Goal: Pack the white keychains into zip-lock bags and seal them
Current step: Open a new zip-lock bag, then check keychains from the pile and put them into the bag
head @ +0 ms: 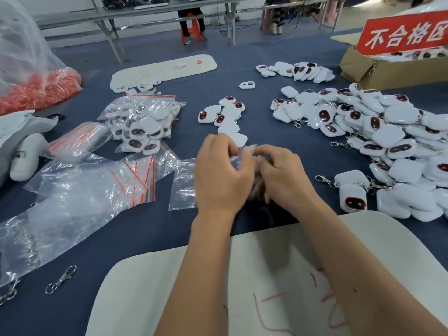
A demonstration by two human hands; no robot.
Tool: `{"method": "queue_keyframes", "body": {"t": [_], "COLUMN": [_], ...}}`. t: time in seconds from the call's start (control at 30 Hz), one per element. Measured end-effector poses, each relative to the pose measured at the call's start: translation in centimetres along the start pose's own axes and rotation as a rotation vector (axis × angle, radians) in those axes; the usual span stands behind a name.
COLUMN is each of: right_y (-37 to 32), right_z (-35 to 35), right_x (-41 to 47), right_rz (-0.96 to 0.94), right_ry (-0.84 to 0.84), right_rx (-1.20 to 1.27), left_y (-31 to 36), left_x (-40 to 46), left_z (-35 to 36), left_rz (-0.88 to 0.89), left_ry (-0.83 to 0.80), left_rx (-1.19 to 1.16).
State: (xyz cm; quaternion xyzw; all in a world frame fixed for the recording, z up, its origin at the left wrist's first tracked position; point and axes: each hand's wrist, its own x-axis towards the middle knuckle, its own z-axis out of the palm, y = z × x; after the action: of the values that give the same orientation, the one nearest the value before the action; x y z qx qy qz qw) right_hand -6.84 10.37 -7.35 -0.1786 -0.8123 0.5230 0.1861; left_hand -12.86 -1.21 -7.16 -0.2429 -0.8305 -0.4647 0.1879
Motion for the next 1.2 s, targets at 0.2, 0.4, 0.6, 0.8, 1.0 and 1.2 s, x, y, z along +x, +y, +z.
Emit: {"method": "queue_keyframes", "body": {"t": [0.2, 0.4, 0.6, 0.8, 1.0, 1.2], "right_y": [-0.4, 1.3, 1.1, 0.4, 1.5, 0.6], "right_z": [-1.3, -3.7, -2.0, -0.6, -1.7, -0.9], "right_x": [-0.4, -1.4, -0.3, -0.6, -0.6, -1.3], "right_rz": [-0.015, 0.367, 0.061, -0.267, 0.3, 0.145], "right_ry": [0.481, 0.578, 0.25, 0.582, 0.503, 0.461], "right_rx": [-0.516, -0.826, -0.687, -0.45, -0.729, -0.768], "left_y": [0.4, 0.7, 0.6, -1.1, -1.3, -1.7], "left_x": [-0.9, -1.1, -0.9, -0.4, -0.4, -0.4], "left_z": [2.0, 2.3, 1.8, 0.3, 0.1, -0.3], "left_rz": [-0.168, -0.196, -0.281, -0.411, -0.421, -0.414], "left_ry": [-0.241, -0.211, -0.147, -0.058, 0.009, 0.098], "left_rx": [0.087, 0.243, 0.27, 0.357, 0.26, 0.09]}}
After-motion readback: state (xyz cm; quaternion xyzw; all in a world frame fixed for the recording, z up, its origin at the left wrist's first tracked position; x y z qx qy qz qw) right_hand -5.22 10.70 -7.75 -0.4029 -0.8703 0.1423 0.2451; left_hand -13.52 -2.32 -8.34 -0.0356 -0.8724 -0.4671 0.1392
